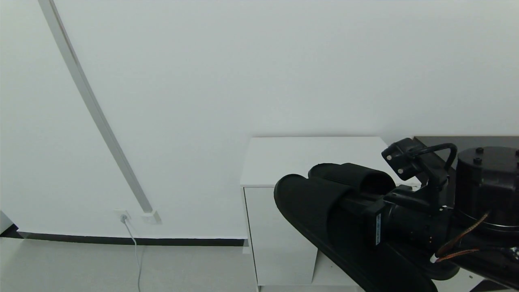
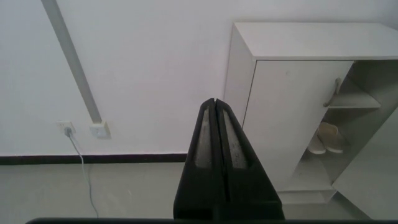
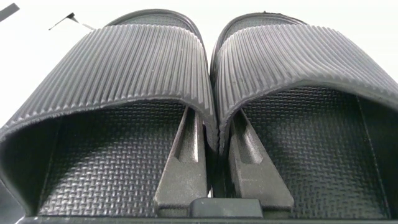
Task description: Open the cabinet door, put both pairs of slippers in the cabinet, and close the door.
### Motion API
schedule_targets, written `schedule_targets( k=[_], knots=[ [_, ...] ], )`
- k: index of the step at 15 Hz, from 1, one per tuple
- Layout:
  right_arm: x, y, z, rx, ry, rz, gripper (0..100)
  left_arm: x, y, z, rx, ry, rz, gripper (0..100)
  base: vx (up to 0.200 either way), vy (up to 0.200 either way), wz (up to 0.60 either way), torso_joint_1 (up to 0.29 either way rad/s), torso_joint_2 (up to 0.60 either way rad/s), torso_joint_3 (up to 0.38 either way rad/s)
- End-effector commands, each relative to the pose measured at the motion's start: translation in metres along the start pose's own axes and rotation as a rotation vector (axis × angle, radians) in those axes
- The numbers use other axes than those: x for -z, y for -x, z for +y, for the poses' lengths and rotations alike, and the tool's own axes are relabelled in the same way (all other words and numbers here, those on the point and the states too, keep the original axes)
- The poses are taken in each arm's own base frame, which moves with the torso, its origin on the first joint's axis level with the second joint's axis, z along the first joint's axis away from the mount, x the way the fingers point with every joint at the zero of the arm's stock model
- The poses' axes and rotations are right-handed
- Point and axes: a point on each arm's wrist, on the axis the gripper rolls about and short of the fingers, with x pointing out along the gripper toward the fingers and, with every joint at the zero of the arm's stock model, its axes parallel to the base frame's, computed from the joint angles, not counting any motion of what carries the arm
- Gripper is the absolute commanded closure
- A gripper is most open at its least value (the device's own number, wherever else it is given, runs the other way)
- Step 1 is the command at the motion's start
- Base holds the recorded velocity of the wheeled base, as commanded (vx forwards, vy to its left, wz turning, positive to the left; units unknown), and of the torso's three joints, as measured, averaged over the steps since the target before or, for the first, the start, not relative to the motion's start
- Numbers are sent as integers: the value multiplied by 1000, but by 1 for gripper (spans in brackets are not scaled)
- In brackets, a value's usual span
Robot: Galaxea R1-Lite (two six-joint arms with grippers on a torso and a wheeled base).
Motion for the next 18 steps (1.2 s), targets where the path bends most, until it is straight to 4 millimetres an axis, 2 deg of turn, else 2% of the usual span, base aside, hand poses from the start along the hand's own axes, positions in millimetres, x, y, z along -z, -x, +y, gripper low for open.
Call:
schedule_targets(
  k=[1,7,18],
  knots=[
    [1,-1,0,-1,2,7,100,0,0,0,0,1,0,100,0,0,0,0,0,0],
    [2,-1,1,-4,3,8,100,0,0,0,0,1,0,100,0,0,0,0,0,0],
    [3,-3,1,0,4,14,100,0,0,0,0,1,0,100,0,-200,0,0,4,1]
  ],
)
